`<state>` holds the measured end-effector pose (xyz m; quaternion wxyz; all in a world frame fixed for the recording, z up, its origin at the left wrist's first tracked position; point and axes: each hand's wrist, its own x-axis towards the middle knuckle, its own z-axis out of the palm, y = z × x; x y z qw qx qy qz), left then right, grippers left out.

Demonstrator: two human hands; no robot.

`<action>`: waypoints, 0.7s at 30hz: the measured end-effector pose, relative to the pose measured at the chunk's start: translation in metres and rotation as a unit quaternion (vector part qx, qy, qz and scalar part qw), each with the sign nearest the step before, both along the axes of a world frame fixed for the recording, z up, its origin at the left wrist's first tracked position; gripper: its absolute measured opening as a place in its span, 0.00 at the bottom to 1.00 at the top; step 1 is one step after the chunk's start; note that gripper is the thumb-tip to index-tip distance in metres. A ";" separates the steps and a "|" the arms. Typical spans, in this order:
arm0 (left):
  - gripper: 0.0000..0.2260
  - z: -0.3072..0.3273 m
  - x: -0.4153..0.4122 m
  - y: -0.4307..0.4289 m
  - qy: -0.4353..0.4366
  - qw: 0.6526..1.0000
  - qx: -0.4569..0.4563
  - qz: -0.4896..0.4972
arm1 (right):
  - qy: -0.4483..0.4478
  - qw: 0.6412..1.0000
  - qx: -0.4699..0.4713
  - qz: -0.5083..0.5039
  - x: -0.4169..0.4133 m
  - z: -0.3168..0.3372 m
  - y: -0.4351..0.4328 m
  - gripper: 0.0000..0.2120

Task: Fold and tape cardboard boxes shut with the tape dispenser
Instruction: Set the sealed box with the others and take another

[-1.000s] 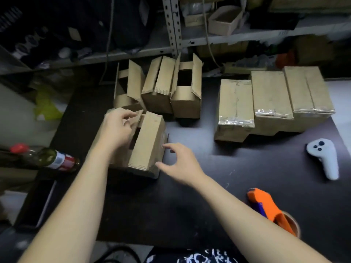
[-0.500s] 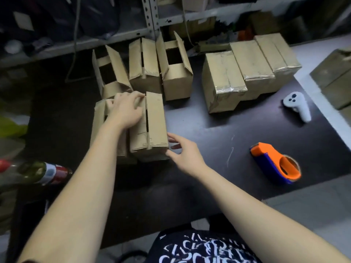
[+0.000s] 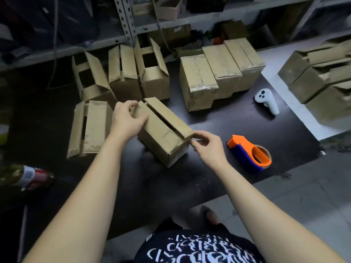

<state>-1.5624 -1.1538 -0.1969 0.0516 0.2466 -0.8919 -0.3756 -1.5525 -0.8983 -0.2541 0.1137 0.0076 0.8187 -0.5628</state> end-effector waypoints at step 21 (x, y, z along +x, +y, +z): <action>0.22 -0.042 0.105 0.195 0.083 0.949 0.126 0.278 | -0.039 0.985 -0.167 -0.015 -0.007 0.012 0.117 0.17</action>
